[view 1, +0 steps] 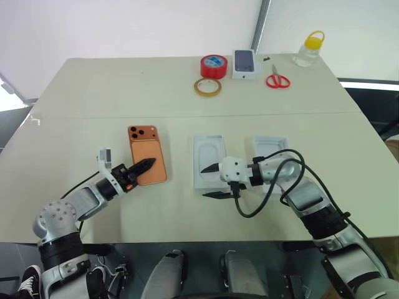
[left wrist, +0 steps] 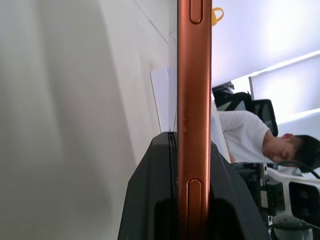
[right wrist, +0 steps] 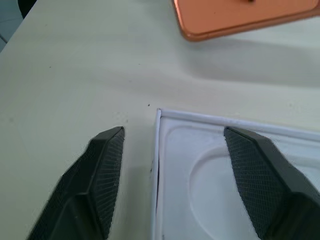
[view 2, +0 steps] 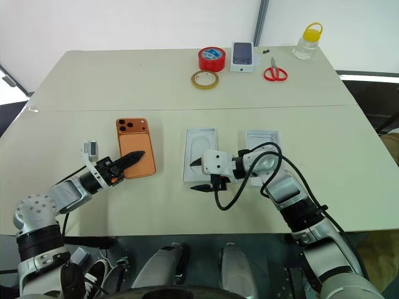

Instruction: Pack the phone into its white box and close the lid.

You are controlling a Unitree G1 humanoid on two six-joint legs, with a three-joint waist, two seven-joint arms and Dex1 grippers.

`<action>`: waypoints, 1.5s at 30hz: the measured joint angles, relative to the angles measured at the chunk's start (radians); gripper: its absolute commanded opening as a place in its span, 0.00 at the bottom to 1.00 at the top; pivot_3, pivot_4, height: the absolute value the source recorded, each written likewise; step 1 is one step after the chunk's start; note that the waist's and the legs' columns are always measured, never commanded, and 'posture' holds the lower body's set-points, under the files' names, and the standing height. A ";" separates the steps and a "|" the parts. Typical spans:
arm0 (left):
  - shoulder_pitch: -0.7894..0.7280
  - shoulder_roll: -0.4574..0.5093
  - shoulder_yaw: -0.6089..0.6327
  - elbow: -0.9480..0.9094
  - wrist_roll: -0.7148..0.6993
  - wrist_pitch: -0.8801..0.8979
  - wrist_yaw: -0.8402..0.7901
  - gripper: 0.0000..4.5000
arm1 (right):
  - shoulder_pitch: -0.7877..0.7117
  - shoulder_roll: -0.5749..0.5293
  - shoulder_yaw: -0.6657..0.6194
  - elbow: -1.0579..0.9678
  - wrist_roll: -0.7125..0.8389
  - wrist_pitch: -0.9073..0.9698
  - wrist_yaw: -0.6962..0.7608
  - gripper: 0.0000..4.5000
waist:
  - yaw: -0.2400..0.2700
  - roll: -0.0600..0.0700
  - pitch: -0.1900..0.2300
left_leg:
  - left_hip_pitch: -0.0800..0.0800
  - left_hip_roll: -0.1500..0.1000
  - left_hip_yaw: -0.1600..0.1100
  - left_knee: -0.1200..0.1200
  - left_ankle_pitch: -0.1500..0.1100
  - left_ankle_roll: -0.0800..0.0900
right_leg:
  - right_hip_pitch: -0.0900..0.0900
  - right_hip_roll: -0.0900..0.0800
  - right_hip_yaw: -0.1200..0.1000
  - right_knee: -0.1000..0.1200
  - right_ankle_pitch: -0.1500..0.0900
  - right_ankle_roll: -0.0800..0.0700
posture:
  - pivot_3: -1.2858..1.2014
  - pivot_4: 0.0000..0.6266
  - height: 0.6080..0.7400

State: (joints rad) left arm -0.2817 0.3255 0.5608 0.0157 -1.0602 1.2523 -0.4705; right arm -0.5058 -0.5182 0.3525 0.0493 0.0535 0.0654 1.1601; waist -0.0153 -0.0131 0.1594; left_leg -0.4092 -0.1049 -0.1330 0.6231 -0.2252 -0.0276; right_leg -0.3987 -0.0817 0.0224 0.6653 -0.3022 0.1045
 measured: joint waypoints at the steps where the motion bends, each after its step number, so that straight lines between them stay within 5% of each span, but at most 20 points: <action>1: 0.000 0.001 0.000 0.000 0.000 0.000 0.000 0.05 | 0.000 0.001 -0.002 0.016 -0.001 -0.016 -0.007 0.33 | 0.001 0.000 0.000 | 0.000 0.000 0.000 0.000 0.000 0.000 | 0.000 0.000 0.000 0.000 0.000 0.000 | 0.52 0.24 1.00; 2: 0.001 0.004 -0.003 0.000 0.000 0.000 0.000 0.05 | 0.001 0.002 -0.003 0.031 -0.002 -0.031 -0.014 0.21 | 0.001 0.000 0.000 | 0.000 0.000 0.000 0.000 0.000 0.000 | 0.000 0.000 0.000 0.000 0.000 0.000 | 0.52 0.24 1.00; 22: 0.013 0.022 -0.040 -0.019 -0.034 -0.002 0.036 0.05 | 0.027 -0.007 -0.065 -0.010 0.121 0.081 0.011 0.21 | 0.001 0.000 0.000 | 0.000 0.000 0.000 0.000 0.000 0.000 | 0.000 0.000 0.000 0.000 0.000 0.000 | 0.52 0.24 1.00; 37: 0.012 0.037 -0.047 -0.020 -0.051 -0.043 0.027 0.05 | 0.067 -0.047 -0.010 -0.024 0.038 0.044 0.024 0.21 | 0.002 0.000 0.000 | 0.000 0.000 0.000 0.000 0.000 0.000 | 0.000 0.000 0.000 -0.001 0.000 0.000 | 0.52 0.24 1.00; 40: 0.012 0.037 -0.057 -0.021 -0.052 -0.044 0.029 0.05 | 0.066 -0.048 -0.003 -0.010 0.020 0.020 0.024 0.04 | 0.002 0.000 0.000 | 0.000 0.000 0.000 0.000 0.000 0.000 | 0.000 0.000 0.000 0.000 0.000 0.000 | 0.52 0.24 1.00; 45: 0.012 0.040 -0.065 -0.021 -0.061 -0.044 0.035 0.05 | 0.061 -0.049 0.000 -0.004 0.005 -0.003 0.025 0.02 | 0.001 0.000 0.000 | 0.000 0.000 0.000 0.000 0.000 0.000 | 0.000 0.000 0.000 0.000 0.000 0.000 | 0.52 0.24 1.00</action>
State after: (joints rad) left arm -0.2697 0.3651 0.4960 -0.0050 -1.1207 1.2082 -0.4355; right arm -0.4451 -0.5675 0.3523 0.0448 0.0581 0.0619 1.1852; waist -0.0139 -0.0133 0.1596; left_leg -0.4091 -0.1048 -0.1332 0.6231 -0.2253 -0.0275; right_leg -0.3983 -0.0817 0.0223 0.6648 -0.3023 0.1043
